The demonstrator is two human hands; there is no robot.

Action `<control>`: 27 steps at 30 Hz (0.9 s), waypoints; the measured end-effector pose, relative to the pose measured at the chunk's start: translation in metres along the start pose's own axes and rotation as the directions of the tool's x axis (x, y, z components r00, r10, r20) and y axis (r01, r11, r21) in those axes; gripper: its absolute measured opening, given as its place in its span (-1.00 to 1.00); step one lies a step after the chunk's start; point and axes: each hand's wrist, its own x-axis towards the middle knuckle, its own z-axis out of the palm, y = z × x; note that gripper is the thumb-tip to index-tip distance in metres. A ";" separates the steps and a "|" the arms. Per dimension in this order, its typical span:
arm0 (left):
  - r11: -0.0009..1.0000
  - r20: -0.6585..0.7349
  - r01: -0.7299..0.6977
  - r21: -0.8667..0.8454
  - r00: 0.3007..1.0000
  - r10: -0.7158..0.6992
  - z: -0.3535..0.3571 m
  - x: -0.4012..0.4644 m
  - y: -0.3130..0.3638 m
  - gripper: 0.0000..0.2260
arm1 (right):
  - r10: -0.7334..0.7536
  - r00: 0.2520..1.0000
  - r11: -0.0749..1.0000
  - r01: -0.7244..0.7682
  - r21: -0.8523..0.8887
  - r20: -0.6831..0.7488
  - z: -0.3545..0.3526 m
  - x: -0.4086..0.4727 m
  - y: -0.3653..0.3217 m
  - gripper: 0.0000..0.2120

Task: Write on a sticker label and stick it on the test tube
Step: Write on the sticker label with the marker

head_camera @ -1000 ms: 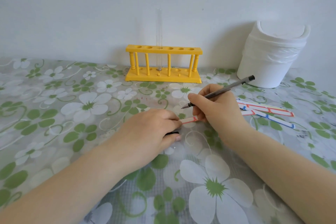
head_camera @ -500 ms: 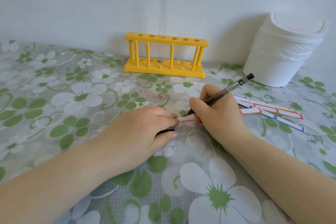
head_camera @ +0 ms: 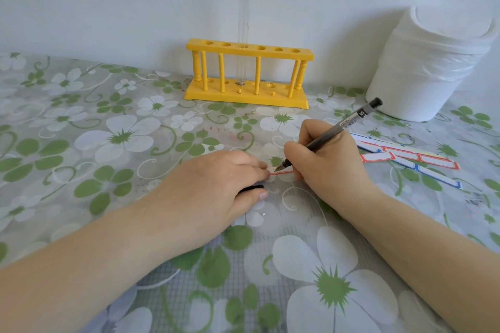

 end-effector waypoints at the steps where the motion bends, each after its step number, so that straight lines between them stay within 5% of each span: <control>1: 1.000 0.010 -0.004 -0.008 1.000 0.004 -0.001 0.000 0.000 -0.63 | -0.002 1.000 1.000 0.002 -0.001 -0.002 0.000 0.000 0.000 -0.80; 16: 0.999 0.003 -0.033 0.029 0.999 0.033 -0.003 0.000 -0.001 -0.67 | 0.005 0.999 1.000 -0.006 -0.024 -0.035 -0.001 0.000 0.002 -0.80; 27: 0.996 0.049 0.040 -0.081 0.998 -0.036 -0.001 -0.001 -0.005 -0.47 | -0.005 0.999 1.000 0.005 -0.008 -0.053 0.000 0.000 0.004 -0.81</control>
